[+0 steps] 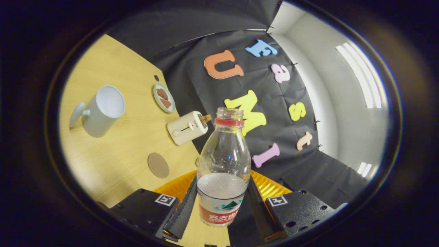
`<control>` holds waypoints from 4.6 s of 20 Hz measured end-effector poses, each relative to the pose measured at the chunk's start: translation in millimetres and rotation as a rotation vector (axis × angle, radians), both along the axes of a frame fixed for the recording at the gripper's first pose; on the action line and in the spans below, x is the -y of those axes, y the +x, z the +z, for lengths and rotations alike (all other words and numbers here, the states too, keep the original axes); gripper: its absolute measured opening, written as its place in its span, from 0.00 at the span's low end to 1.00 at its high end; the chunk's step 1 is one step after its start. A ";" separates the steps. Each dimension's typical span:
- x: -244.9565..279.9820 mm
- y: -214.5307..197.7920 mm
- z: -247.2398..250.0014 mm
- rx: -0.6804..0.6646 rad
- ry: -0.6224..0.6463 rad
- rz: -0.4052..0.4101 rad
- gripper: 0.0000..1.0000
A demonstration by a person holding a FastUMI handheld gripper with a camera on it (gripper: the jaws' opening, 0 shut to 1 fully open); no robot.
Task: Take the bottle from table, then pour the juice into the cup, finally place the bottle on the coaster
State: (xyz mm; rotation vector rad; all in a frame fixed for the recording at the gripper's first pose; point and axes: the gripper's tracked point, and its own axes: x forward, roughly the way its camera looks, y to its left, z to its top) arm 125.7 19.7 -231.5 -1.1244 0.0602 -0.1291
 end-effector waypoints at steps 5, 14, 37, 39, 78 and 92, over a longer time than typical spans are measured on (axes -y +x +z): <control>-16.7 1.6 0.7 0.007 -0.122 0.012 0.82; -23.4 6.3 -7.7 -0.038 -0.343 0.006 0.82; -65.3 5.1 -1.2 0.025 -0.610 0.039 0.82; -66.2 5.3 0.0 0.028 -0.611 0.038 0.82; -85.7 -3.4 14.0 0.074 -0.790 0.034 0.82; -91.1 -5.1 17.8 0.057 -0.891 0.035 0.82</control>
